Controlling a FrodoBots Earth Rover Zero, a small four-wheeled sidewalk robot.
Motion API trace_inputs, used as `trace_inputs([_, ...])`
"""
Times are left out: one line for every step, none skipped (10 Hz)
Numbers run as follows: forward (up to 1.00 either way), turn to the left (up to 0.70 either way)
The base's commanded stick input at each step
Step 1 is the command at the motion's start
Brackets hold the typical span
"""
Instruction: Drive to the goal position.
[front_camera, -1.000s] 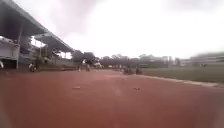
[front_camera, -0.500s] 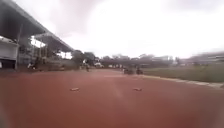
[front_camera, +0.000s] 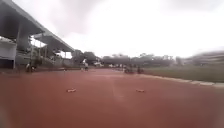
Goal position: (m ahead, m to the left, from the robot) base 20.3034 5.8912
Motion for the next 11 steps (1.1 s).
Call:
trace_inputs([0.50, 0.02])
trace_inputs([0.50, 0.02])
trace_inputs([0.50, 0.02])
trace_inputs([0.50, 0.02])
trace_inputs([0.50, 0.02])
trace_inputs([0.50, 0.02])
trace_inputs([0.50, 0.02])
trace_inputs([0.50, 0.02])
trace_inputs([0.50, 0.02])
trace_inputs([0.50, 0.02])
trace_inputs([0.50, 0.02])
